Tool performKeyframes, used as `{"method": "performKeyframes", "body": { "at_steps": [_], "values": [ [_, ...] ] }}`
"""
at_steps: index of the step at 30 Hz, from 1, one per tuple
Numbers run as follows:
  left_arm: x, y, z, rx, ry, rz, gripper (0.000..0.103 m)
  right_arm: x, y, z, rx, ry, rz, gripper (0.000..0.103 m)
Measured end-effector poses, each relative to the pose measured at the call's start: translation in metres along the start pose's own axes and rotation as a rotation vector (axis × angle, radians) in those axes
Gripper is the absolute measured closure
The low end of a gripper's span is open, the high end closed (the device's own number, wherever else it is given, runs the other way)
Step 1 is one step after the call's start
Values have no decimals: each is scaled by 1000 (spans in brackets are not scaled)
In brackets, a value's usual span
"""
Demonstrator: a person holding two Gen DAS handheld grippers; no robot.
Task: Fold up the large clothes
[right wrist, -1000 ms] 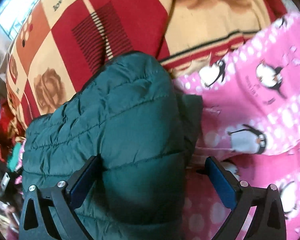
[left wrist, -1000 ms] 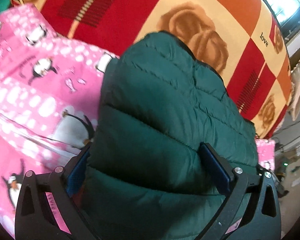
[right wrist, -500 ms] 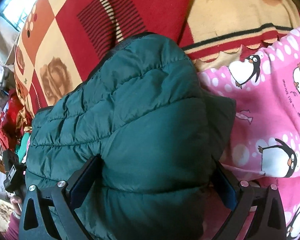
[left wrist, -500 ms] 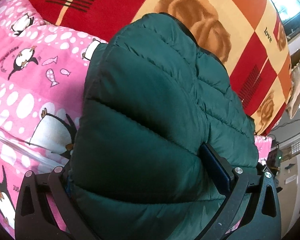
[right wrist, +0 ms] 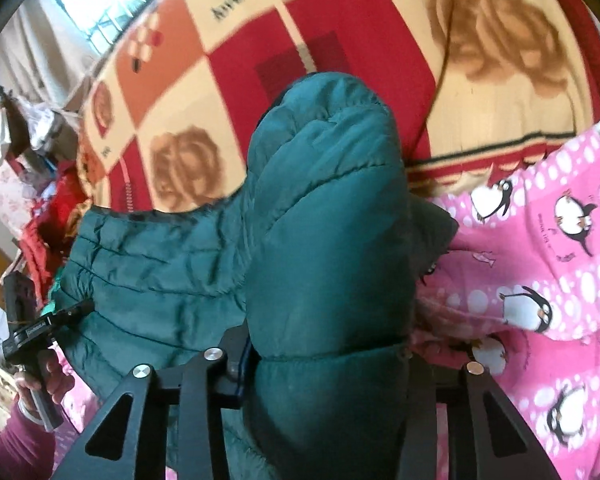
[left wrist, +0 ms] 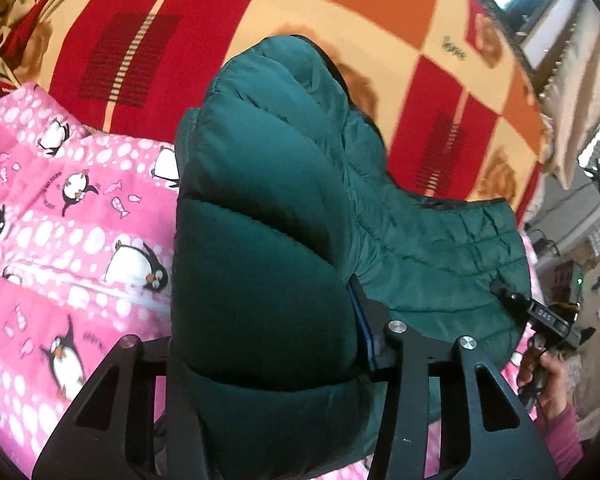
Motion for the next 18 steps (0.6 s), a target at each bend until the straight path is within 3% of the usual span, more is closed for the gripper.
{"method": "performKeyframes", "body": {
  "at_steps": [8,12,13,15,16,18],
  "values": [
    [22,66,40,-39,-22,52,60,-15,69,44,-9,18,-60,63],
    [11,76,70,-69,18,27,60,-18,69,73,-69,43,-41,62],
    [5,76,79,-76,24,9,60,-17,64,80,-80,46,-21,60],
    [-7,75,93,-80,48,-17,55,-4,56,91,-110,26,19,46],
    [-14,73,98,-80,62,-27,52,3,47,97,-129,17,73,33],
    [-22,66,104,-75,64,-55,40,12,32,108,-149,7,124,24]
  ]
}}
Point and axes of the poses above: each gripper's, at about its wrist camera, not at the fingertips, and y roughly against the way its jaws point, x to its right, z to its underside, the point moved 6 cm from there along -y, roughly the way its jaws point, and after that the axes turned 13 degrees about z, right-handed, at the moved point
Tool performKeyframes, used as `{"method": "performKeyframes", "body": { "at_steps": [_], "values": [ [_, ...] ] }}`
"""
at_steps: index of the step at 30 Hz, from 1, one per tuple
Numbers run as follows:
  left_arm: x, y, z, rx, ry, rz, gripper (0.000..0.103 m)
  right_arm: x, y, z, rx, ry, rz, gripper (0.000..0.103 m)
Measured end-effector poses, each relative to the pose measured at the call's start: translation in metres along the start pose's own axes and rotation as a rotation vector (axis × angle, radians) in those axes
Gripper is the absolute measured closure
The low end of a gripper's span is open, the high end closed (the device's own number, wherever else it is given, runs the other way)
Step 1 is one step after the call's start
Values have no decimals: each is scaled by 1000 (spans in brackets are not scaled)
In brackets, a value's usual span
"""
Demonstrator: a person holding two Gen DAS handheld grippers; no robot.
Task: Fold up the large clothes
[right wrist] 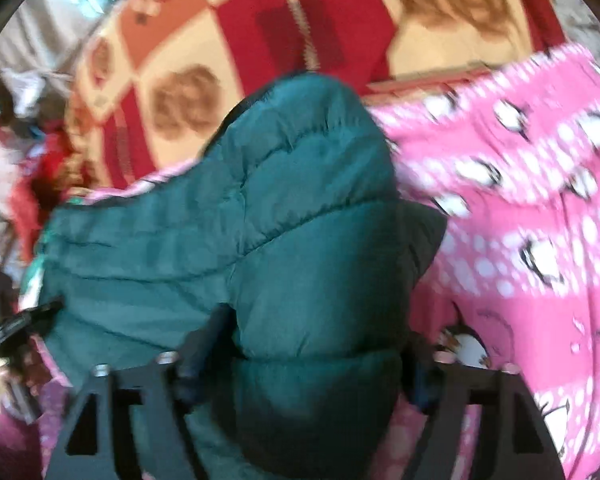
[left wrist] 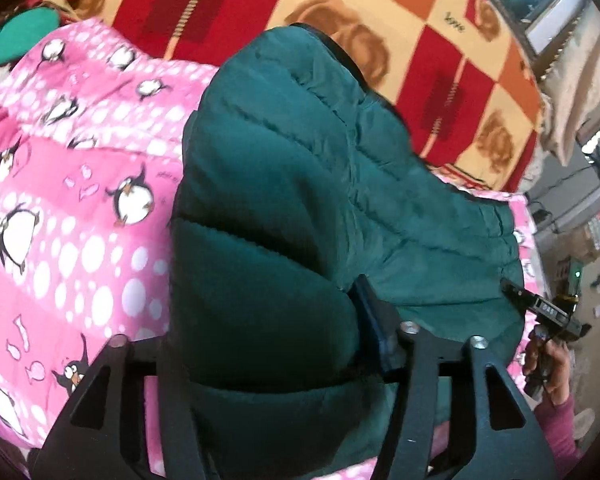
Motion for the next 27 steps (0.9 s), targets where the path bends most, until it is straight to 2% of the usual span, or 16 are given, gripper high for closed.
{"method": "performKeyframes", "body": {
  "at_steps": [3,4,10,15,18,21,27],
  "values": [
    [-1,-3,1,22,-17,-61,27,5,-6,2,4,-48,-17,20],
    [1,-2,0,28,-27,-85,26,7,-5,3,2,-64,-17,20],
    [16,15,5,34,-95,-186,25,15,28,5,56,-118,47,20],
    [35,50,11,121,-189,-309,25,18,75,3,173,-101,135,20],
    [59,69,15,187,-287,-385,25,10,95,5,218,-86,145,20],
    [83,72,22,217,-351,-415,25,-6,103,6,246,-71,140,20],
    [127,56,43,238,-439,-391,25,-47,112,17,304,-27,148,16]
  ]
}}
Point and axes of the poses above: each gripper's, at about its wrist camera, not at the fingertips, and y roughly against the way its jaws point, x to its right, z to its underside, the point moved 6 cm from there along -y, roughly the way its jaws point, and after that the axes turned 13 degrees about z, right-handed, at the moved point
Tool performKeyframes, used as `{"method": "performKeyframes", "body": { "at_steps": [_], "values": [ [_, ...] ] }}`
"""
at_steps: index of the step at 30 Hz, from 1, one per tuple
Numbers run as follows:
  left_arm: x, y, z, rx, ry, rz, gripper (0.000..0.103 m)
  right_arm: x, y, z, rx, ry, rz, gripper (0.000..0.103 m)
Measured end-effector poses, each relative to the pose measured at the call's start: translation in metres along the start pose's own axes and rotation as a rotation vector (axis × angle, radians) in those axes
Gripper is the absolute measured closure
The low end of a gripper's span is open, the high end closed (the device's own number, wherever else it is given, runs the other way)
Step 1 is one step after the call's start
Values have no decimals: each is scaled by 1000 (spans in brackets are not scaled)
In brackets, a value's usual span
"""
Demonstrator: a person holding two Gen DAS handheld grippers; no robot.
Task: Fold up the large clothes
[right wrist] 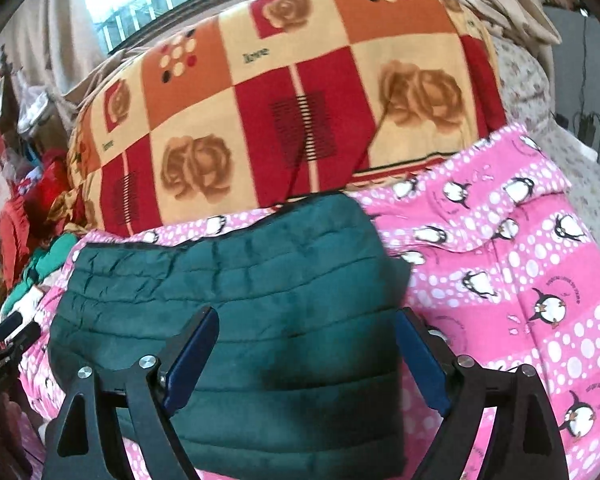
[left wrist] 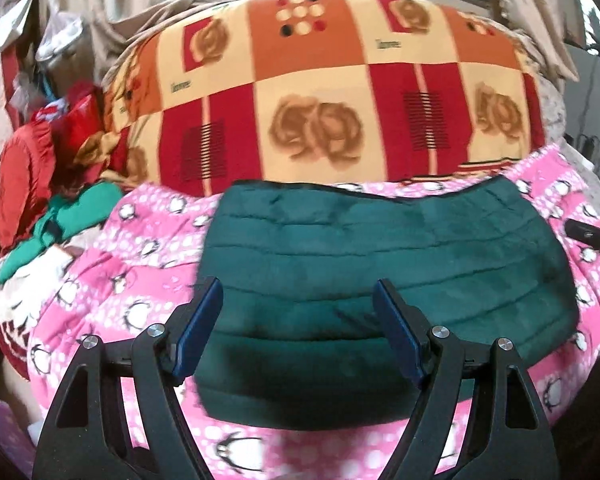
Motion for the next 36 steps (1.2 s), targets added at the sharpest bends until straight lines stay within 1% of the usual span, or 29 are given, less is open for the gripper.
{"method": "performKeyframes", "body": {
  "at_steps": [4,7,11,14,19,26,36],
  "values": [
    [28,-4,3,-4,-2,43,25,-20,9,9,24,38,-3,16],
    [44,-1,3,21,-6,36,25,-28,14,14,45,62,17,16],
    [52,1,4,48,21,22,25,-36,17,21,57,82,34,15],
    [56,-1,7,53,17,4,25,-39,19,24,67,84,48,15],
    [54,-5,12,51,33,-14,25,-39,19,26,80,91,80,15],
    [43,-13,17,44,63,-50,25,-42,10,32,50,108,109,15],
    [29,-20,22,47,94,-79,25,-52,7,35,47,123,110,15]
  ]
}}
Point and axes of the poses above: each gripper's, at about its wrist camera, not at the fingertips, and y roughly against the way its jaws point, x to its right, z to its underside, the point moved 6 cm from there along -y, roughly the way its jaws point, and after that the axes turned 13 degrees about z, right-handed, at the moved point
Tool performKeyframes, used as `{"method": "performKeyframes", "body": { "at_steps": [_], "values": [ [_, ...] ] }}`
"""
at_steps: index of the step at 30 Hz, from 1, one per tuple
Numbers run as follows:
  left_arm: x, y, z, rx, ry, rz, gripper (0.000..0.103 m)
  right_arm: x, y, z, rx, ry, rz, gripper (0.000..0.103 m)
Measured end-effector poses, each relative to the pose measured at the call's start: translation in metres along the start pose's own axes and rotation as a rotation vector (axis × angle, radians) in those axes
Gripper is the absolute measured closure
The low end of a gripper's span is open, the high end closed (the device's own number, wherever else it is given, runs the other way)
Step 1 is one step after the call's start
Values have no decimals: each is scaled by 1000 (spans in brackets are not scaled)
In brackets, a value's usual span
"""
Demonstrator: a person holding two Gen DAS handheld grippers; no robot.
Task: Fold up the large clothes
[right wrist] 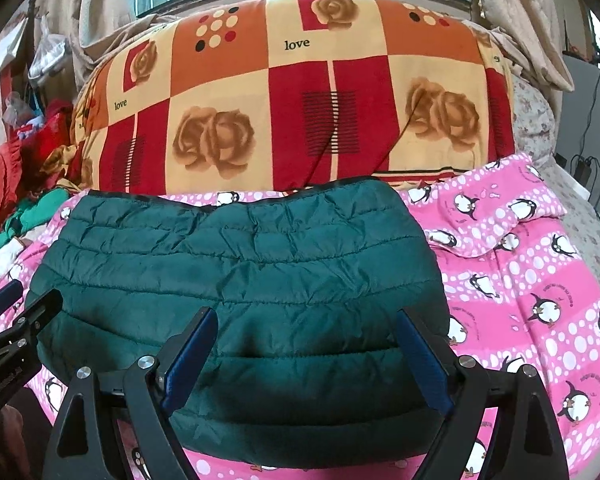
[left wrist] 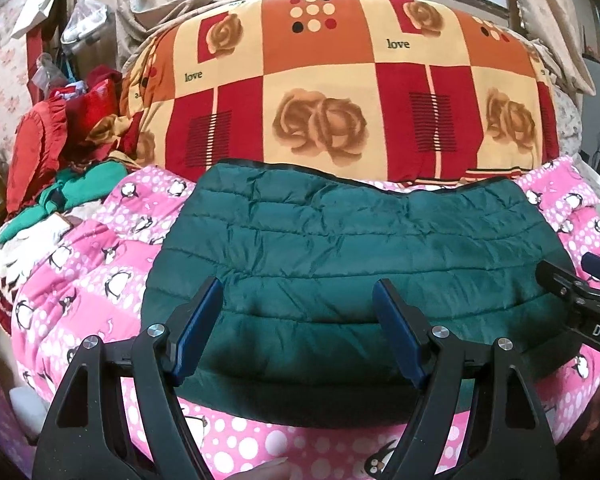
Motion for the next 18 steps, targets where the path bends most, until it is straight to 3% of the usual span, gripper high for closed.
{"method": "performKeyframes", "body": {
  "at_steps": [18],
  "values": [
    [-14,-14,6,-27,51,9,25,-10,-4,0,-13,9,8,15]
  ]
}}
Point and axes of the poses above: each gripper's, at about its wrist camera, not at the fingertips, and y roughly against the way its jaws point, x to its right, z to its underside, the point moved 6 cm from there along -y, roughly the way its jaws point, and after that the axes turned 13 degrees about z, right-handed, at the moved point
